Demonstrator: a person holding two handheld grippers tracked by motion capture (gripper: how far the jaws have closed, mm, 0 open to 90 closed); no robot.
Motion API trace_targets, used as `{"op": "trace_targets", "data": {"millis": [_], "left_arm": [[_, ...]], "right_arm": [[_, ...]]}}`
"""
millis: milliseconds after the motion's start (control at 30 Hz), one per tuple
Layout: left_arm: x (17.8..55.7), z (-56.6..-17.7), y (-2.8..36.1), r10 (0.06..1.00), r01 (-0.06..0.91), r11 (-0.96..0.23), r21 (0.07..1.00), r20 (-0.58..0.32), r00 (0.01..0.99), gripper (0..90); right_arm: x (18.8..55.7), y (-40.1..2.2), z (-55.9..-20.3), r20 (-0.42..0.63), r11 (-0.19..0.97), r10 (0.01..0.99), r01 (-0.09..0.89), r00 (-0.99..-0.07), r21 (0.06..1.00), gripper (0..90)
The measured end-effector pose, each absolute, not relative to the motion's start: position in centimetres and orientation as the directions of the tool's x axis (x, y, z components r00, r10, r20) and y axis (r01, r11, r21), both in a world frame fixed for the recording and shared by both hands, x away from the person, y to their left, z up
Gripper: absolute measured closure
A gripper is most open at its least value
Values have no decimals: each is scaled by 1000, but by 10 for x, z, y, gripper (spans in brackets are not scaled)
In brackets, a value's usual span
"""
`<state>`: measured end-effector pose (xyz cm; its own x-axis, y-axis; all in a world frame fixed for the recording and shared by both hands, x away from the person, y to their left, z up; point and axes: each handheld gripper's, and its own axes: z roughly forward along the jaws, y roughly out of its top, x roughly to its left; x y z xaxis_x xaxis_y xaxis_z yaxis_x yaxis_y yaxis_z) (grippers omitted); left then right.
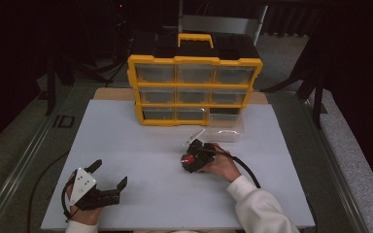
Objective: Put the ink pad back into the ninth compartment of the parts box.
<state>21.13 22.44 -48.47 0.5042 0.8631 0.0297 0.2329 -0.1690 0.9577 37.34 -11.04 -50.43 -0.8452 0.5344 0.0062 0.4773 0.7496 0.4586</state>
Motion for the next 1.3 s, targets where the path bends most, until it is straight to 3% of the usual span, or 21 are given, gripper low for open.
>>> {"op": "trace_targets", "data": {"millis": [1300], "left_arm": [[211, -485, 224, 865, 236, -170, 957, 30, 500, 0]], "right_arm": [[369, -112, -473, -27, 749, 521, 441, -853, 495, 292]]}}
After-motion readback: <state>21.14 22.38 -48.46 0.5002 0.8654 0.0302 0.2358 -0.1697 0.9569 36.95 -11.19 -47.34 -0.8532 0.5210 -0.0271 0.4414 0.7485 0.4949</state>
